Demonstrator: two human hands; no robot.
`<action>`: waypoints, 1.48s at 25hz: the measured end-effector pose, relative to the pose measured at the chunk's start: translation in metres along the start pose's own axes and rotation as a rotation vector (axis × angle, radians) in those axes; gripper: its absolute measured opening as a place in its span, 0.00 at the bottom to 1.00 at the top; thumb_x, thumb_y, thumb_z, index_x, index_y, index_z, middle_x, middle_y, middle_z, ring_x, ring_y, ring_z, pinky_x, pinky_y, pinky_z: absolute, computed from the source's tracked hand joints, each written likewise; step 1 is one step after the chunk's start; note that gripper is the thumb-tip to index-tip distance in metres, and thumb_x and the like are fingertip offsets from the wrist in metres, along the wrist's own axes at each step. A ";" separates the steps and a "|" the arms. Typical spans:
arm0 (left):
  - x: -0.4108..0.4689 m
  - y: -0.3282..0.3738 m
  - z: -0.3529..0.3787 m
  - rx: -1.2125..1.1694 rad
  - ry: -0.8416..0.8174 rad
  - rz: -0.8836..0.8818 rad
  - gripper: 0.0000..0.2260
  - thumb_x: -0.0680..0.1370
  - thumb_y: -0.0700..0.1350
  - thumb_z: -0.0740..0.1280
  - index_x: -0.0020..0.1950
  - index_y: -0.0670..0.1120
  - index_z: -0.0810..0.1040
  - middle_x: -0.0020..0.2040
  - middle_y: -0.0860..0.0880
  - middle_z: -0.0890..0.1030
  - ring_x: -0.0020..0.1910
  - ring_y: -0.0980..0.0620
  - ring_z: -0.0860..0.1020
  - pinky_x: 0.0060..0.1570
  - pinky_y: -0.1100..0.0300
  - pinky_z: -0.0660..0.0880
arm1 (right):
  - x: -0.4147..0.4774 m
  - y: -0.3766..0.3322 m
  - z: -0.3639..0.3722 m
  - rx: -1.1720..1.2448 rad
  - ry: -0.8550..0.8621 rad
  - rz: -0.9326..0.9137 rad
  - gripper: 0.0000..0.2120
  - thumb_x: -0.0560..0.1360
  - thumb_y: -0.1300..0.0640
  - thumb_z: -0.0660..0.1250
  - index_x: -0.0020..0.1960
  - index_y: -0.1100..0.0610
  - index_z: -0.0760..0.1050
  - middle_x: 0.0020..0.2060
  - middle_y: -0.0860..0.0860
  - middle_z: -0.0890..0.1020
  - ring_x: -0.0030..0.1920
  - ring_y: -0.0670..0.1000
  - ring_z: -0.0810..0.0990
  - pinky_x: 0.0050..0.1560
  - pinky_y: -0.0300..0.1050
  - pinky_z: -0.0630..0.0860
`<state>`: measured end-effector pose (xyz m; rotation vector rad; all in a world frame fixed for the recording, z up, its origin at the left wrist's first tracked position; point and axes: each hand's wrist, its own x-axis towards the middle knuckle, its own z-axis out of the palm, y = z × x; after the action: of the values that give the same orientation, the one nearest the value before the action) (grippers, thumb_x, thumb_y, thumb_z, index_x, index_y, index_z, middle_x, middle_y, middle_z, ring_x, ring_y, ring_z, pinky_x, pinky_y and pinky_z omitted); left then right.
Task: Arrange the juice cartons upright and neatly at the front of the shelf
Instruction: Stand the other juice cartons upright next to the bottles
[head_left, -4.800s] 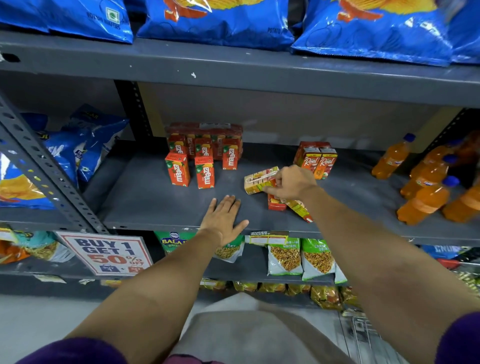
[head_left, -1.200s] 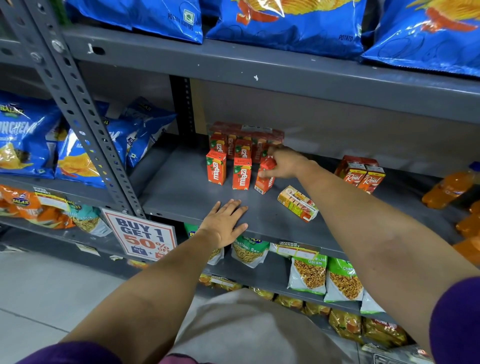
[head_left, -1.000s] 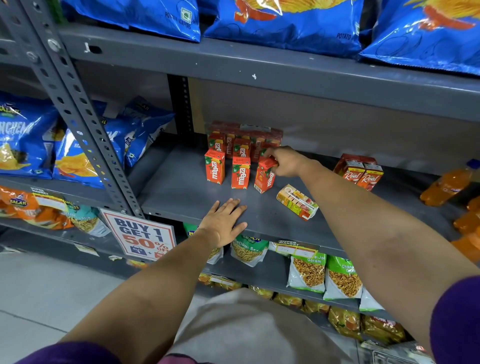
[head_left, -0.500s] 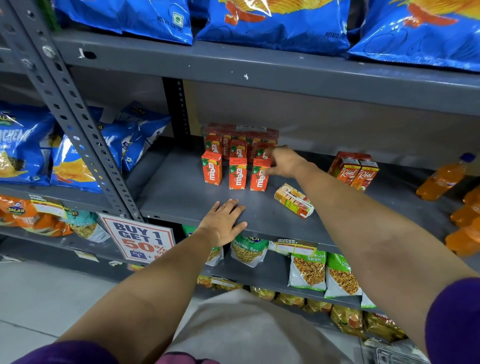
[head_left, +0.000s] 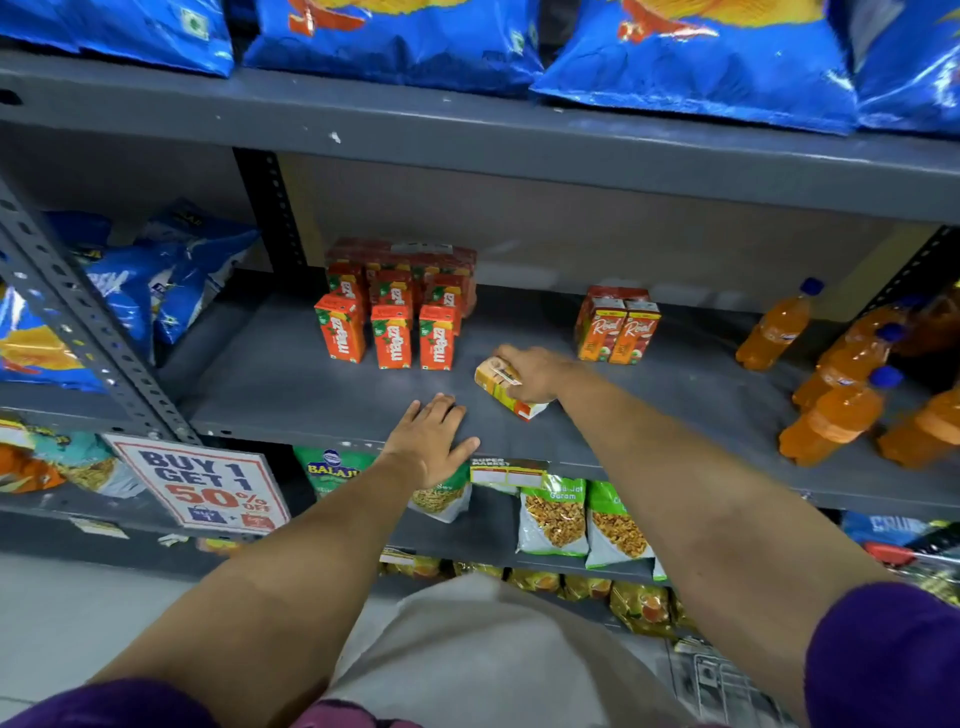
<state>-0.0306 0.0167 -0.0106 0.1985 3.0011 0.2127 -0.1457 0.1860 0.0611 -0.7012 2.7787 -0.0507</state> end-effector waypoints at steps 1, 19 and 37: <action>-0.001 0.003 0.002 -0.001 -0.001 -0.012 0.29 0.81 0.60 0.50 0.77 0.45 0.55 0.78 0.45 0.56 0.78 0.47 0.51 0.76 0.48 0.46 | -0.003 0.004 -0.001 0.010 0.022 0.037 0.35 0.70 0.46 0.71 0.72 0.51 0.60 0.64 0.58 0.75 0.62 0.60 0.75 0.49 0.48 0.71; 0.018 0.065 0.011 0.007 0.016 0.006 0.30 0.81 0.60 0.49 0.78 0.45 0.52 0.80 0.47 0.52 0.78 0.49 0.49 0.76 0.49 0.44 | -0.035 0.093 -0.052 0.388 0.278 -0.025 0.13 0.73 0.63 0.64 0.54 0.52 0.78 0.53 0.53 0.81 0.54 0.55 0.79 0.49 0.41 0.73; 0.049 0.102 0.016 0.002 -0.011 0.059 0.30 0.81 0.61 0.48 0.79 0.47 0.49 0.80 0.48 0.49 0.79 0.50 0.47 0.76 0.50 0.41 | -0.029 0.142 -0.064 -0.158 0.092 0.014 0.25 0.70 0.40 0.70 0.59 0.56 0.75 0.54 0.54 0.82 0.52 0.55 0.80 0.52 0.51 0.78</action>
<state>-0.0643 0.1257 -0.0171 0.2883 2.9872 0.2145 -0.2037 0.3235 0.1157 -0.7337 2.8991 0.1441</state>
